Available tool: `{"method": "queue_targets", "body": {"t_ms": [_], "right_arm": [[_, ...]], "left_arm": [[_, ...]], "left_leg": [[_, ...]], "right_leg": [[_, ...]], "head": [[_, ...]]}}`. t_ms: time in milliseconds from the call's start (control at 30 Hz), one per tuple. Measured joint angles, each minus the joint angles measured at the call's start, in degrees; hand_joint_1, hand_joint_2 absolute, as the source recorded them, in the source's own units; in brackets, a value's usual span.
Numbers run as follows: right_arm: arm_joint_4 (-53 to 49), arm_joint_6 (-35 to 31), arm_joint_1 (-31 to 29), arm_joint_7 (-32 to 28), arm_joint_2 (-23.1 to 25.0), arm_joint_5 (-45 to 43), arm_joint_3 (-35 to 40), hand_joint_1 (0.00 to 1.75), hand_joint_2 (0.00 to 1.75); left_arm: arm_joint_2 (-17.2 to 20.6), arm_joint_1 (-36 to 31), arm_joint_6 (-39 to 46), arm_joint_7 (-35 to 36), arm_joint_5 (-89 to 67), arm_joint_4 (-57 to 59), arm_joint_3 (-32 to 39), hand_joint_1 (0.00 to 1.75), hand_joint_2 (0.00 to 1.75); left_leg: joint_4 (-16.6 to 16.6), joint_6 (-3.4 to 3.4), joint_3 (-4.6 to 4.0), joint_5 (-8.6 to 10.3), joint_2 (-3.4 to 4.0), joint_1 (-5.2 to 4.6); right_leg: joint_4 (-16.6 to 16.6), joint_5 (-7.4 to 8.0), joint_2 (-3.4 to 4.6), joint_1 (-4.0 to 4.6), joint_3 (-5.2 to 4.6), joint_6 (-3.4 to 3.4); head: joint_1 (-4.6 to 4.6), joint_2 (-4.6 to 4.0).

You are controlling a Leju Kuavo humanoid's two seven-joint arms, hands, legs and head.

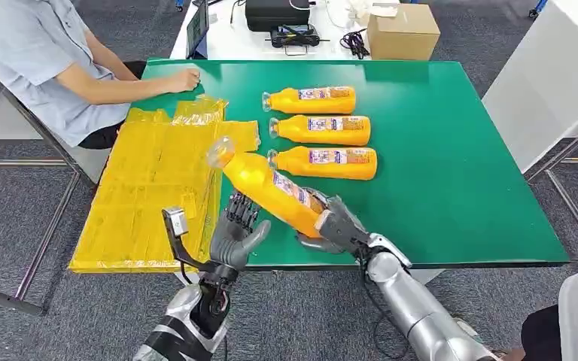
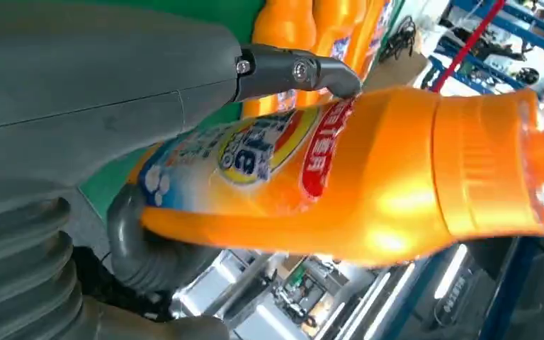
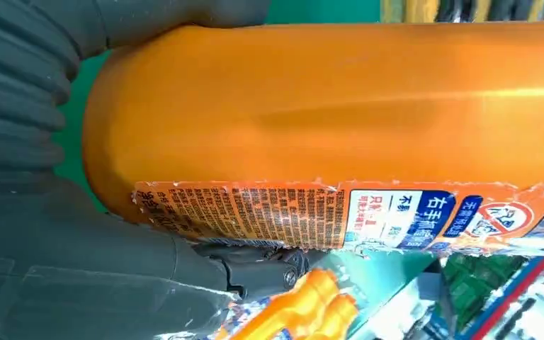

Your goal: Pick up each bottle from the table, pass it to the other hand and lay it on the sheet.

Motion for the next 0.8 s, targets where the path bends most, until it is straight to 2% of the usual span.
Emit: {"method": "queue_targets", "body": {"t_ms": [467,800], "right_arm": [[-4.4,-1.3,2.0,-0.9,1.2,-0.5,1.3,1.75,1.75],[-3.8,2.8,1.7,-1.7,2.1,-3.1,1.5,1.75,1.75]], "left_arm": [[-0.4,-1.3,1.2,0.1,1.3,0.0,2.5,0.00,1.75],[-0.8,-1.2,-2.3,-0.9,3.1,-1.4,3.0,0.02,1.75]], "left_leg": [[0.0,0.00,0.00,0.00,0.00,0.00],[0.0,0.00,-0.01,0.00,0.00,0.00]], "right_leg": [[0.0,0.00,0.00,0.00,0.00,0.00],[0.0,0.00,0.00,0.00,-0.01,0.00]], "head": [[0.00,0.00],[0.00,0.00]]}}
